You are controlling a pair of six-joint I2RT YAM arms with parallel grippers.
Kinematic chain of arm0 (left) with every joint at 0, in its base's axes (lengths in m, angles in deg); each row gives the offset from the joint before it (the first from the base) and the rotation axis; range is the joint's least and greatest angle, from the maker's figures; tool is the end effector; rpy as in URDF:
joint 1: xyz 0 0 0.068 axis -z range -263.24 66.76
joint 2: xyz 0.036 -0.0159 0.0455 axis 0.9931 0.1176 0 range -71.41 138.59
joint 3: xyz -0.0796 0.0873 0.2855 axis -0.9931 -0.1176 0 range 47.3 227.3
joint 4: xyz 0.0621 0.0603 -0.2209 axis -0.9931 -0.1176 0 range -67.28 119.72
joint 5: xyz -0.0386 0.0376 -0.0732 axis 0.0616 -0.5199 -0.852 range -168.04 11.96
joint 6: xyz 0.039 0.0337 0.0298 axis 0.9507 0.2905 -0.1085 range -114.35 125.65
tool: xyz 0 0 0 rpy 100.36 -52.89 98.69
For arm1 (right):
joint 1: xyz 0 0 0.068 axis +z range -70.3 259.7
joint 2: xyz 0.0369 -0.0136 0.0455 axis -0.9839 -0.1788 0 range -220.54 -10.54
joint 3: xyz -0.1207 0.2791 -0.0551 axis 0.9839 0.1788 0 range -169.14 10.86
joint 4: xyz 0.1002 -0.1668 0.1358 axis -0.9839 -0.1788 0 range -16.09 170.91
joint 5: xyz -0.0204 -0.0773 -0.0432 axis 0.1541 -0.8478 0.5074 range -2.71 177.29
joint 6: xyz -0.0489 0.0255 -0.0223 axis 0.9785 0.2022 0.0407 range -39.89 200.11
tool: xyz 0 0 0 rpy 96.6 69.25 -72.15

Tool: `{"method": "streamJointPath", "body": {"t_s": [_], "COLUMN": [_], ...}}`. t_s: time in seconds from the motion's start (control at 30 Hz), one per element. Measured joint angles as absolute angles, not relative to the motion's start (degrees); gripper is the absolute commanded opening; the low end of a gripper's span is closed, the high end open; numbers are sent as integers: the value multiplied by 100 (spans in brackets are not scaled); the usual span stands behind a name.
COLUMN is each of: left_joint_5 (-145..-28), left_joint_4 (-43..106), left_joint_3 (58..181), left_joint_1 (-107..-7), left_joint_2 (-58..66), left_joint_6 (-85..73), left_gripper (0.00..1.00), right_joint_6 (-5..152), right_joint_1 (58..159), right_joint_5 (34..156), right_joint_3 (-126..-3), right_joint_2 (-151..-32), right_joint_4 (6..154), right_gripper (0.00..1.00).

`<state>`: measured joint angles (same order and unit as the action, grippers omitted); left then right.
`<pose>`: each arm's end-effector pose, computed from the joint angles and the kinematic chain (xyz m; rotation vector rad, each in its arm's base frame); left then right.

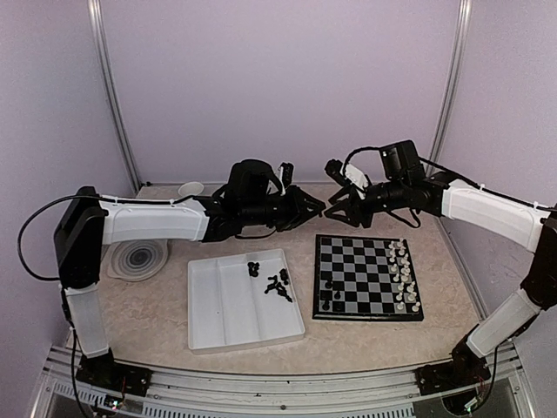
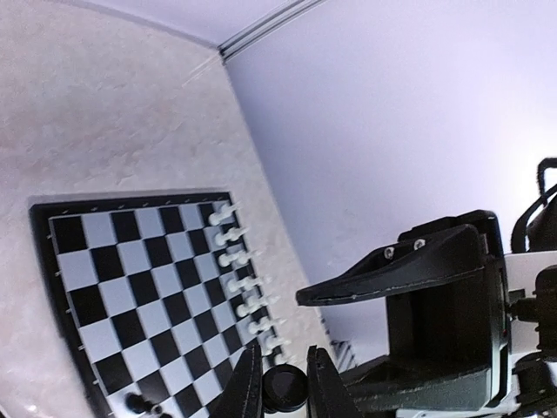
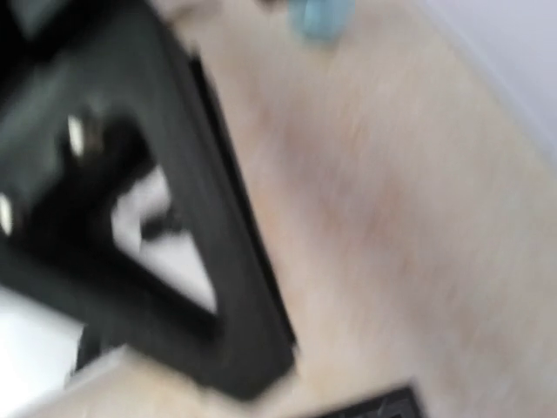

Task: Set up the chess pieces on the board
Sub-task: Pass from the left arm to the right

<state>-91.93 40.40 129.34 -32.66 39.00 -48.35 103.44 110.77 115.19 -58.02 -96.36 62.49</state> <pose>0.2821 -0.3598 0.3091 0.1272 2.1528 -1.4017 0.2609 0.1809 0.3425 -1.2290 1.7873 0.6081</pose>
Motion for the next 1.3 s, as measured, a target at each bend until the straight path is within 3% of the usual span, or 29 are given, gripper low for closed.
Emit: {"method": "streamJointPath", "body": {"t_s": [0.3, 0.73, 0.83, 1.0, 1.3], "left_joint_5": [-9250, -9169, -9132, -9162, -9108], "left_joint_4": [5109, 5371, 5373, 5406, 5122], "left_joint_3": [12799, 12609, 12609, 12609, 12609], "left_joint_1": [-3314, -3346, -3346, -3338, -3346], "left_joint_2": [3891, 3891, 3891, 3891, 3867], "left_joint_6": [-5674, -5886, -5893, -5982, -5611], "left_gripper": [9, 11, 23, 43, 57], "right_joint_6": [10029, 9789, 9734, 9736, 10141], "right_joint_1": [11424, 11479, 11479, 11483, 11426], "right_joint_5": [11276, 10898, 10844, 10798, 10754], "right_joint_3": [-6355, -6355, -6355, -6355, -6353], "right_joint_2": [-9918, -9964, -9964, -9968, -9968], "right_joint_4": [6336, 6273, 6269, 6275, 6035], "right_gripper": [41, 9, 0, 0, 0]}}
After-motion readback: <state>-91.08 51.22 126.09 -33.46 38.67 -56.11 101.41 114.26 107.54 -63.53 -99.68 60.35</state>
